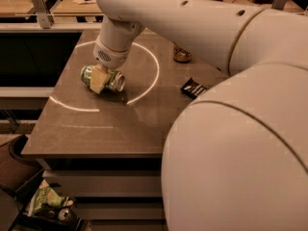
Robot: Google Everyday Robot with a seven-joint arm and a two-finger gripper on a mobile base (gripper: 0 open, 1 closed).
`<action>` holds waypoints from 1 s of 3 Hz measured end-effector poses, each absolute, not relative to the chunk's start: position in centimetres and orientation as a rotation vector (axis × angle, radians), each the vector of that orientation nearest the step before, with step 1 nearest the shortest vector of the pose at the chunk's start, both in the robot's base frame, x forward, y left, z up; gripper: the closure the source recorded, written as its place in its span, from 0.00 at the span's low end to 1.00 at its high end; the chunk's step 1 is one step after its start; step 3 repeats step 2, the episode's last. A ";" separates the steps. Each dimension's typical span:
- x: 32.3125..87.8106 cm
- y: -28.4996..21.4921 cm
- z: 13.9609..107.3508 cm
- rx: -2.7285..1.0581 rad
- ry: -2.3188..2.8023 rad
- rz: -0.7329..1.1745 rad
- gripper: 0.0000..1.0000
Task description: Knock green can over
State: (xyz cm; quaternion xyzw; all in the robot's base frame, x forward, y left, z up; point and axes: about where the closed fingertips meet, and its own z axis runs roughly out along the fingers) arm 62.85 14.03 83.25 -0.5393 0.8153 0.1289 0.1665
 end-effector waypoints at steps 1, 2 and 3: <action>62.8 14.1 83.2 -1.538 2.321 0.368 0.00; 62.8 14.1 83.2 -1.538 2.321 0.368 0.00; 62.8 14.1 83.2 -1.538 2.321 0.368 0.00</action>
Offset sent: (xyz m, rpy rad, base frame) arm -0.0007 0.0008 -0.0004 -0.0005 0.0008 0.0019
